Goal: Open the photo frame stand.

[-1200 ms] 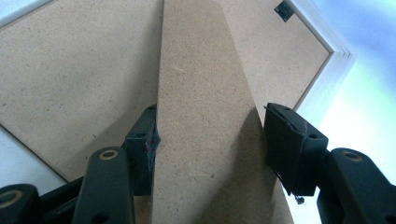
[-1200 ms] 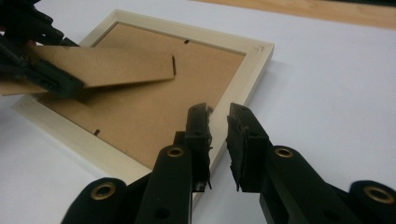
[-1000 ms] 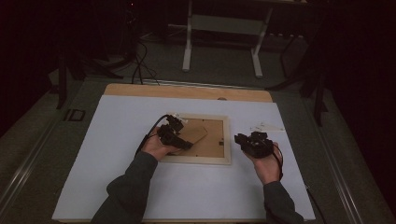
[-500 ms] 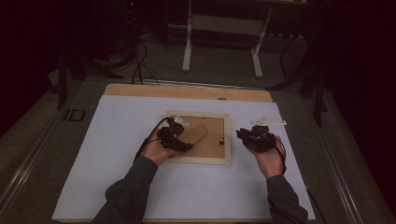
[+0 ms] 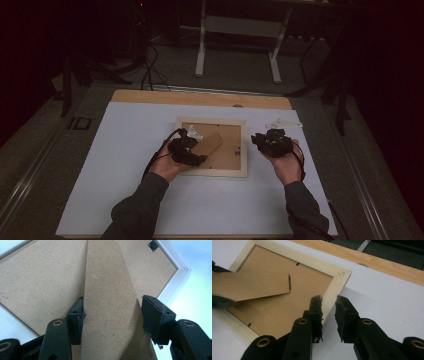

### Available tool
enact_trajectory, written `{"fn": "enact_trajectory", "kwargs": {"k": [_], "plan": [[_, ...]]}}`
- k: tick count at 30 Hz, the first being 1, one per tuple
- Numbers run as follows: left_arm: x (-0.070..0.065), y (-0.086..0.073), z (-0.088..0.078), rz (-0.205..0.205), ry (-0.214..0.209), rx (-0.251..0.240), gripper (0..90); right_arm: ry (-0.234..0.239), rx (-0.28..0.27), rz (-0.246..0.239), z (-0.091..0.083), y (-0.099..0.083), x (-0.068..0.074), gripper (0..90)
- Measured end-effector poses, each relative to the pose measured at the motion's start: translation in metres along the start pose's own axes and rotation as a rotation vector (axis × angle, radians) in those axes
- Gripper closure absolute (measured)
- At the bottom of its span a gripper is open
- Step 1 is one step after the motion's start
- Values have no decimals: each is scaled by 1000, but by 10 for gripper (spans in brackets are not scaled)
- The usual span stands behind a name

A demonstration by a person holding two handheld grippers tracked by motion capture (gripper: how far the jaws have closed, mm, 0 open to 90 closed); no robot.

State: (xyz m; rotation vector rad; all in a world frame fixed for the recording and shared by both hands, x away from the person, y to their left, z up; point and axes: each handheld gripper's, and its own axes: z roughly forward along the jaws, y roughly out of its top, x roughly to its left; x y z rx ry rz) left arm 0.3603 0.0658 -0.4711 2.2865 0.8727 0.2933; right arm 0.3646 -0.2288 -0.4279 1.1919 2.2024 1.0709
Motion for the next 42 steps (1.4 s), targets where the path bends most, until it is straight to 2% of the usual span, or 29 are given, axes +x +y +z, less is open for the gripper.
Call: {"fn": "enact_trajectory", "kwargs": {"k": [20,42], "plan": [[-17,-7,-10,53,75,-51,421,1,24,-29,6,15,-1,729],[-35,-16,-19,109,141,-114,421,6,72,-28,23,21,-2,701]]}}
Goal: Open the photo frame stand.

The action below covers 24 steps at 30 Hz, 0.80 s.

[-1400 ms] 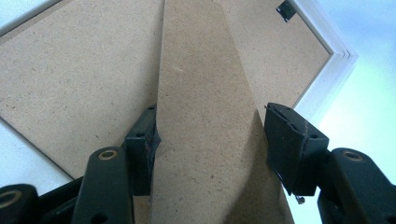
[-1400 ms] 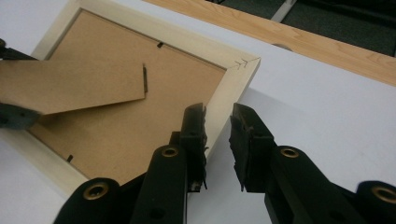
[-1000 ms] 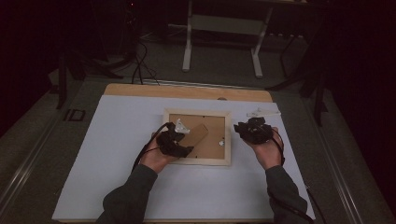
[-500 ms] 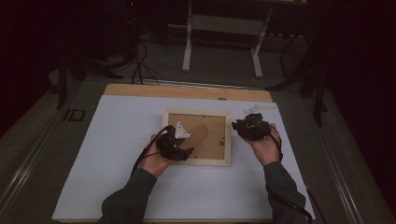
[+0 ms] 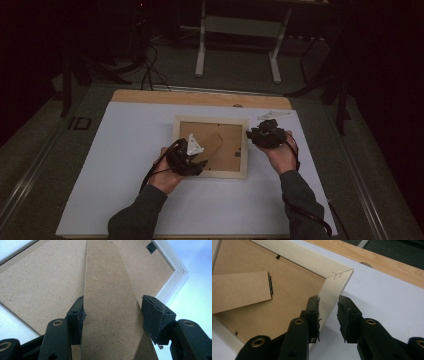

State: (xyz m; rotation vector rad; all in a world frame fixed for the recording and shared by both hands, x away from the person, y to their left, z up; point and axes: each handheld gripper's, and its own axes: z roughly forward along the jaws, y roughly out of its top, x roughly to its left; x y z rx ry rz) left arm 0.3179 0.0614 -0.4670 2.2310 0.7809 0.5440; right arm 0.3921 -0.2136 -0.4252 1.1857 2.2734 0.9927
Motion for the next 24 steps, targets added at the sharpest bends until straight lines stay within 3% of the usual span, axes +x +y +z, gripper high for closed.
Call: {"fn": "enact_trajectory", "kwargs": {"k": [10,24], "plan": [[-7,-4,-3,25,33,-21,421,25,17,24,5,2,-1,623],[-14,-8,-6,56,68,-39,420,127,13,61,9,2,-10,510]]}}
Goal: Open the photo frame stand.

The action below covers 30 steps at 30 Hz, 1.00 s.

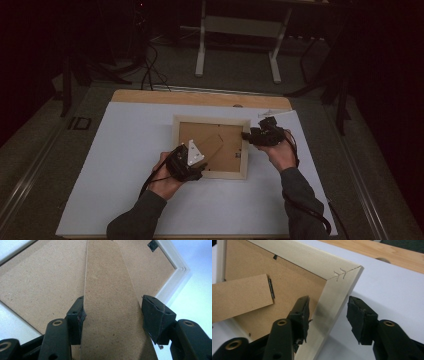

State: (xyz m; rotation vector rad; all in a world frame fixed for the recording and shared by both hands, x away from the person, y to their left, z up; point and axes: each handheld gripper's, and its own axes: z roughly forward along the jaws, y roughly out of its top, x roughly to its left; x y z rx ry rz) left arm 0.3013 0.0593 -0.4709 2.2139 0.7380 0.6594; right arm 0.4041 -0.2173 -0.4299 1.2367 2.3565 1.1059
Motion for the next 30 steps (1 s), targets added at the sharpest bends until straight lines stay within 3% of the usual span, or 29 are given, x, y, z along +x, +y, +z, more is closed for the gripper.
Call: {"fn": "enact_trajectory", "kwargs": {"k": [17,27,30], "plan": [[-8,-4,-6,47,36,-29,419,125,29,9,6,-1,-13,539],[-7,-6,-7,52,22,-46,418,204,30,54,6,-3,-21,579],[-4,-6,-6,30,1,-38,416,216,16,70,5,-5,-22,587]]}}
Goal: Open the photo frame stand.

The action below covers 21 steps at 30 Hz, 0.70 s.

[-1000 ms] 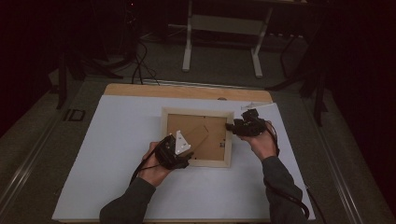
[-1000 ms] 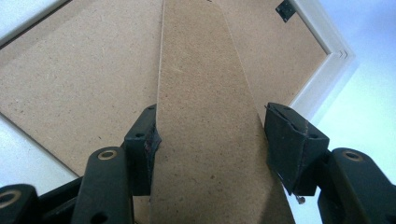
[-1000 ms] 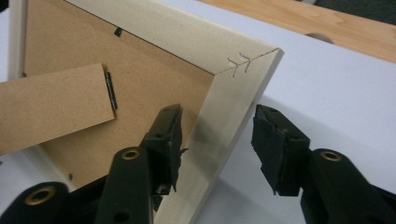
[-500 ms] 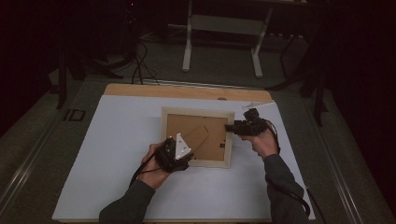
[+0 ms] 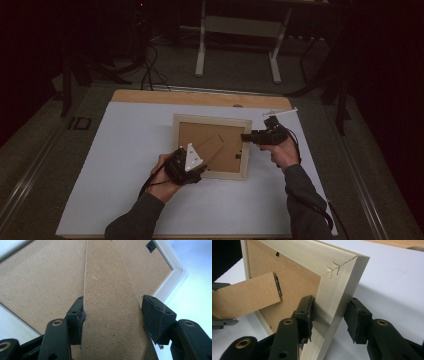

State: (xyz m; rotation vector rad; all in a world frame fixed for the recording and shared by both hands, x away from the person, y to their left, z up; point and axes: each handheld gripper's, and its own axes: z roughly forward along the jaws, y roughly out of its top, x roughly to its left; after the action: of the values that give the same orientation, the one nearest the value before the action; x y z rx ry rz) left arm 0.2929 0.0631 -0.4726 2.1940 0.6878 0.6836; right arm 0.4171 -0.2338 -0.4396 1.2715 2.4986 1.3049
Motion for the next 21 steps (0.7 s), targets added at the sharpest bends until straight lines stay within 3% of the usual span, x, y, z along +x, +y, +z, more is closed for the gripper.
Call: {"fn": "enact_trajectory", "kwargs": {"k": [3,4,7,9,12,17,19,21], "plan": [[6,-1,1,-38,-49,7,416,1,-6,3,0,-1,0,588],[10,-1,1,-55,-84,17,413,1,-7,4,0,-1,0,589],[22,-4,2,-152,-178,21,380,-4,-8,1,0,-1,1,588],[28,-5,1,-198,-217,7,380,-6,-9,1,0,-1,1,588],[40,-7,3,-277,-314,17,394,-10,-9,1,0,-1,1,587],[51,-9,12,-337,-396,86,435,-16,-11,-1,0,-1,2,587],[52,-9,15,-339,-415,109,471,-16,-13,-3,0,-1,2,586],[50,-9,17,-318,-406,143,492,-16,-14,-5,0,-2,2,586]]}}
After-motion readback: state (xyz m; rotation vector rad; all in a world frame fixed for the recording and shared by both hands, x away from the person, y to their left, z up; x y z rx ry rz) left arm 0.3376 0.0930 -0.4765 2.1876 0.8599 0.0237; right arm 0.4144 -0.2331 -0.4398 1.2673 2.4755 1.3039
